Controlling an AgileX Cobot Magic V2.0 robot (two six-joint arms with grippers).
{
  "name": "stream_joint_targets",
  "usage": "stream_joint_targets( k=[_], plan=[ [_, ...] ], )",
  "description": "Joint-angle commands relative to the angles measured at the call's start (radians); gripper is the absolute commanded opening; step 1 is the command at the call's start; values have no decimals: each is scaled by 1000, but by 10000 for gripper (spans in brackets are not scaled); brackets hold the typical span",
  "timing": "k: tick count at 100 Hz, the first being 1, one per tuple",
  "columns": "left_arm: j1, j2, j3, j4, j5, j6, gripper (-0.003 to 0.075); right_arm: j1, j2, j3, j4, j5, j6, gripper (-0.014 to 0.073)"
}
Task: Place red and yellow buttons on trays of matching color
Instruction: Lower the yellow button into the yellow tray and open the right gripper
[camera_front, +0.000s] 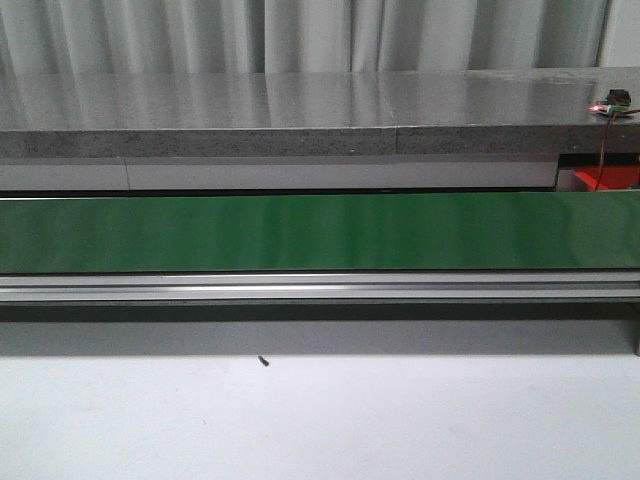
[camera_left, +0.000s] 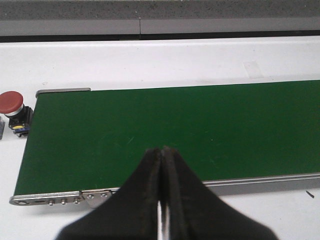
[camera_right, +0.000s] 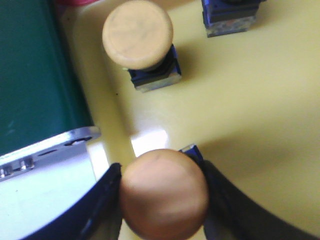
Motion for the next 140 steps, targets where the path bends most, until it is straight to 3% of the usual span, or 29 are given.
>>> stream_joint_targets(
  k=[1,20,37,44,78,90,118,140],
  plan=[
    [-7,-10,-26,-19,-68,1,-20,-7,0,-22,20,-50,2,110],
    [-7,-10,-26,-19,-68,1,-20,-7,29,-22,35,-37,9,146],
    [-7,-10,-26,-19,-68,1,-20,-7,29,-22,55,-48,9,448],
    [-7,-10,-26,-19,-68,1,-20,-7,28,-22,59,-53,9,524],
    [-7,-10,-26,-19,-68,1,-20,7,-145,-22,35,-77,6,515],
    [-7,-10,-26,-19,-68,1,-20,77,-213,-22,35,-73,-32,399],
    [-7,-10,-26,-19,-68,1,-20,273,-335,-20,35,-35,-36,-105],
    [-7,-10,-26,-21,-62,1,-20,364,-425,-20,35,-7,-37,-122]
  ],
)
